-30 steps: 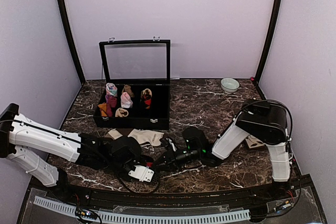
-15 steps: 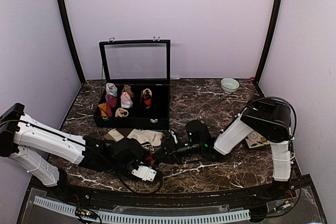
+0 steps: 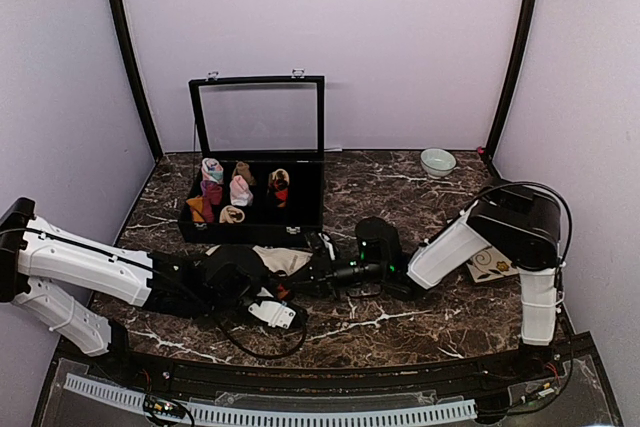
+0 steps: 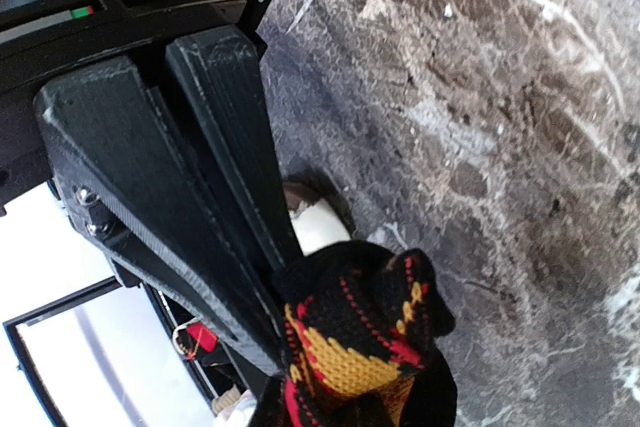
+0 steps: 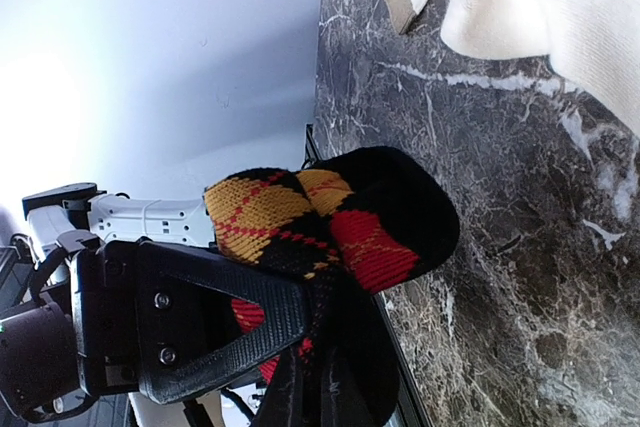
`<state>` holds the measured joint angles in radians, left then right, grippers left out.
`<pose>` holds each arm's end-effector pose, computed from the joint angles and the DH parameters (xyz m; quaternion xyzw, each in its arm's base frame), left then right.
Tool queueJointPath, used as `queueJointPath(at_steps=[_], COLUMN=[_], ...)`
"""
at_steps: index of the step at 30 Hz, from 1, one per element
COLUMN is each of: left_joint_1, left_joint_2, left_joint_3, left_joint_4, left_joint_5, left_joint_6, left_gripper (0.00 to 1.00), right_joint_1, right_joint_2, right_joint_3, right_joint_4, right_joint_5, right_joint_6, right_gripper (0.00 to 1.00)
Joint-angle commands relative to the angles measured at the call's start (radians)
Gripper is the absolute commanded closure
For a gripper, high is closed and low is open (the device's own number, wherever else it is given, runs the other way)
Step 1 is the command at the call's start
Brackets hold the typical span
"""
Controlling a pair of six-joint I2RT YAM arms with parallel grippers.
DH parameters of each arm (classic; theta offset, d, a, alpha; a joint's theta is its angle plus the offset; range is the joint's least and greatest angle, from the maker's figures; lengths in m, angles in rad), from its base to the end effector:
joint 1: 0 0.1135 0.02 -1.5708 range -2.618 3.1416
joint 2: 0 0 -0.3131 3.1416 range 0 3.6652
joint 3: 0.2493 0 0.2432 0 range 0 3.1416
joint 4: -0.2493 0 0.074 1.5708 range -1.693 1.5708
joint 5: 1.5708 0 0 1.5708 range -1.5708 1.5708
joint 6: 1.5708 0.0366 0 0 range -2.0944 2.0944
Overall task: Roll the socks
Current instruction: Pick up the sock from the center of the board, then roll the sock.
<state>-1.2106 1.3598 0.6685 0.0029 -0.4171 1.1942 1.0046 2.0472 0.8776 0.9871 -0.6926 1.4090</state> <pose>0.1045 -0.2355 0.2474 0.7935 0.4011 0.1838 0.4193 0.2009 0.3597 0.1797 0.0675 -0.7518 -0.6552 0.0296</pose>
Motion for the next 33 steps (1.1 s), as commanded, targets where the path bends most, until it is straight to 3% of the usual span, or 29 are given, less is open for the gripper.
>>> queueJointPath(at_steps=[1, 6, 7, 8, 9, 11, 14, 17, 21, 27, 30, 33], left_joint_1=[0.0, 0.01, 0.022, 0.039, 0.073, 0.135, 0.288, 0.373, 0.414, 0.44, 0.446, 0.452], left_joint_2=[-0.025, -0.035, -0.037, -0.038, -0.037, -0.018, 0.008, 0.014, 0.03, 0.082, 0.099, 0.106], left_joint_3=[0.055, 0.152, 0.173, 0.202, 0.262, 0.369, 0.565, 0.652, 0.718, 0.838, 0.876, 0.88], left_joint_4=[0.134, 0.07, 0.036, -0.003, -0.109, -0.279, -0.523, -0.688, -0.798, -0.924, -0.95, -0.929], left_joint_5=[-0.017, -0.013, 0.0, 0.025, 0.066, 0.195, 0.494, 0.752, 0.973, 1.278, 1.374, 1.433], left_joint_6=[0.112, 0.093, 0.07, 0.024, -0.043, -0.209, -0.413, -0.498, -0.566, -0.629, -0.659, -0.707], left_gripper=[1.0, 1.0, 1.0, 1.0, 1.0, 1.0, 1.0, 1.0, 1.0, 1.0, 1.0, 1.0], right_joint_1=[0.023, 0.024, 0.026, 0.026, 0.026, 0.025, 0.023, 0.019, 0.025, 0.022, 0.017, 0.017], right_joint_2=[-0.057, -0.09, -0.107, -0.127, -0.149, -0.209, -0.311, -0.424, -0.606, -0.793, -0.941, -1.026], right_joint_3=[0.07, 0.073, 0.078, 0.082, 0.086, 0.113, 0.148, 0.149, 0.131, -0.032, -0.131, -0.275], right_joint_4=[0.014, -0.046, -0.079, -0.123, -0.198, -0.375, -0.669, -0.881, -0.998, -0.859, -0.732, -0.448], right_joint_5=[-0.002, 0.057, 0.068, 0.084, 0.105, 0.15, 0.299, 0.473, 0.691, 0.806, 0.963, 0.912], right_joint_6=[-0.015, -0.041, -0.074, -0.107, -0.148, -0.293, -0.494, -0.628, -0.759, -0.791, -0.809, -0.869], right_gripper=[1.0, 1.0, 0.96, 0.39, 0.03, 0.01, 0.01, 0.01, 0.01, 0.01, 0.01, 0.01])
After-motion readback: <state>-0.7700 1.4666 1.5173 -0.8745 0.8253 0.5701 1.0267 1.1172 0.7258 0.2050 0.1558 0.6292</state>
